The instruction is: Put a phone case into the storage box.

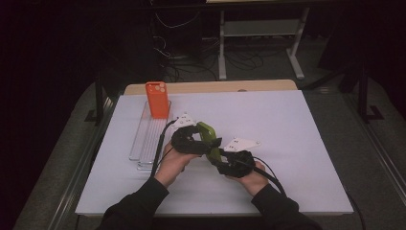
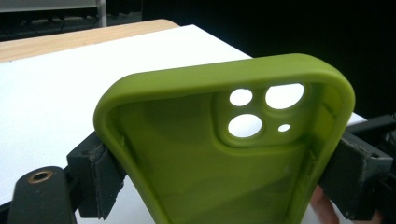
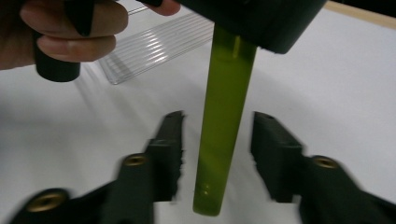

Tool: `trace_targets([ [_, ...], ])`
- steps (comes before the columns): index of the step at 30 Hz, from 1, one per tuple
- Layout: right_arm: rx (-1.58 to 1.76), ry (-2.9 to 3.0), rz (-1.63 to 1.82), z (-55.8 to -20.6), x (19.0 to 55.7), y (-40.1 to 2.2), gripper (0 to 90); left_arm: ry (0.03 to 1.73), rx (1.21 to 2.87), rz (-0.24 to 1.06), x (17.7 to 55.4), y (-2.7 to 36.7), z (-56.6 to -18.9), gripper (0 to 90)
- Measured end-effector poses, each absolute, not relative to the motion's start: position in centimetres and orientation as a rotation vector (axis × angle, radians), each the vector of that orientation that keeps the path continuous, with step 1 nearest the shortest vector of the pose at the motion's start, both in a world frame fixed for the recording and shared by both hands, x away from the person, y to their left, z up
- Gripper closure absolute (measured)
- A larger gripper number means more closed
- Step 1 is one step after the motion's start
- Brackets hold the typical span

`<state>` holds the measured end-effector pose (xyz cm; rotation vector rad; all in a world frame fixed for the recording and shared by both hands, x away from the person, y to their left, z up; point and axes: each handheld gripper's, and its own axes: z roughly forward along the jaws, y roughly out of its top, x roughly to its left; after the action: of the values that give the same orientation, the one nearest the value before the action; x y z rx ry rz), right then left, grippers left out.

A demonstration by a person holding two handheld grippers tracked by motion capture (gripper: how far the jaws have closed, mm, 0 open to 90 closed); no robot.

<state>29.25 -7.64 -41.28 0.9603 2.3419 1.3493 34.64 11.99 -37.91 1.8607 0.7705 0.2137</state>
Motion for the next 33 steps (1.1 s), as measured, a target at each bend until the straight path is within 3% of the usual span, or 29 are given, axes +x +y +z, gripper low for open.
trace_targets([
  [5, 0.952, 2.376, 1.342, -41.1, 29.3, -8.8, 33.9, 0.793, 1.864, 0.219, 35.0, 12.1, -37.9, 13.0],
  [15, 1.01, 2.364, 1.31, -41.4, 29.3, -12.3, 13.8, 0.794, 1.857, 0.276, 36.2, 12.5, -35.7, 13.0],
  [19, 1.048, 2.341, 1.26, -41.6, 29.3, -13.7, 11.3, 0.811, 1.846, 0.308, 37.1, 13.4, -34.5, 13.0],
  [24, 1.074, 2.327, 1.241, -41.7, 29.1, -15.2, 0.2, 0.823, 1.828, 0.36, 38.3, 14.7, -32.8, 13.0],
  [33, 1.084, 2.312, 1.201, -42.6, 28.5, -17.3, 0.0, 0.877, 1.79, 0.476, 40.5, 17.5, -30.0, 13.0],
])
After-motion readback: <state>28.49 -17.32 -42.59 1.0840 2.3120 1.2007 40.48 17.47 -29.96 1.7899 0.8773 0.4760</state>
